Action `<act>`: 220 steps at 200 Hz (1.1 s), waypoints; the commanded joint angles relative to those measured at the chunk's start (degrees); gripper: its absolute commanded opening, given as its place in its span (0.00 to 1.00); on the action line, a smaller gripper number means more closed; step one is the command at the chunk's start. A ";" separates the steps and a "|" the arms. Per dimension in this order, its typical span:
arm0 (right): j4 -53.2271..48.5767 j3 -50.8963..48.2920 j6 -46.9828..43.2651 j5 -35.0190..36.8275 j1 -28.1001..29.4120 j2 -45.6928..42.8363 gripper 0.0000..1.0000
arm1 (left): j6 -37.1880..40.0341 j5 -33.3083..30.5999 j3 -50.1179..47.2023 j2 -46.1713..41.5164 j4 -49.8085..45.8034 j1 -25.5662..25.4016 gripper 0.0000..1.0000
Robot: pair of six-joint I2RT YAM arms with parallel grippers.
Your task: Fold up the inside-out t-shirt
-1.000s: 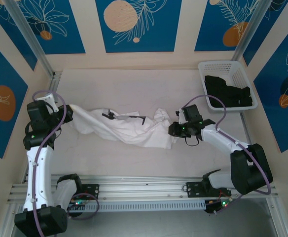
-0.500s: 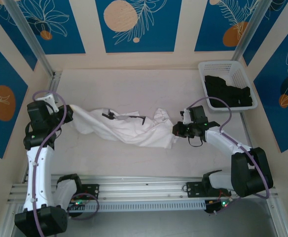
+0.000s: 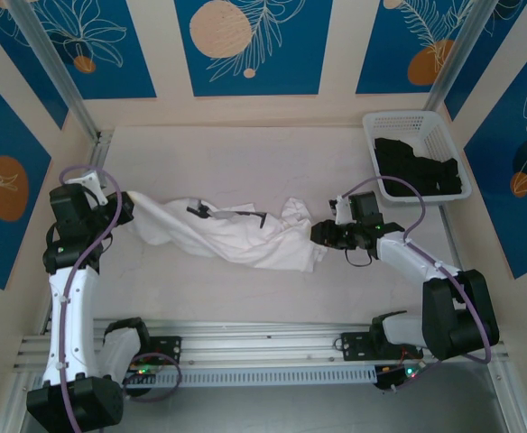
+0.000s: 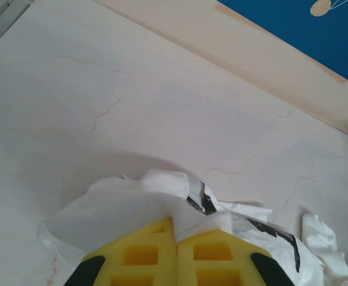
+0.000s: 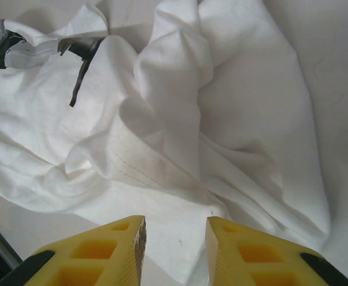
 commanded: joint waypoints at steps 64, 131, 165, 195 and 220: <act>-0.75 0.84 -0.82 4.72 -0.44 1.58 0.45 | -0.34 1.34 -0.26 -0.85 1.63 0.96 0.00; 1.66 1.64 -2.32 0.53 0.63 5.43 0.38 | -0.34 1.29 -0.26 -0.76 1.59 0.96 0.00; 3.12 2.37 -2.47 -0.30 0.63 6.98 0.35 | -0.34 1.31 -0.26 -0.85 1.63 0.90 0.00; 3.80 2.73 -2.78 -0.53 0.82 7.36 0.30 | -0.34 1.50 -0.26 -0.78 1.70 0.95 0.00; 4.25 2.79 -2.87 -0.35 0.85 7.54 0.25 | -0.42 1.55 -0.26 -0.76 1.81 0.96 0.00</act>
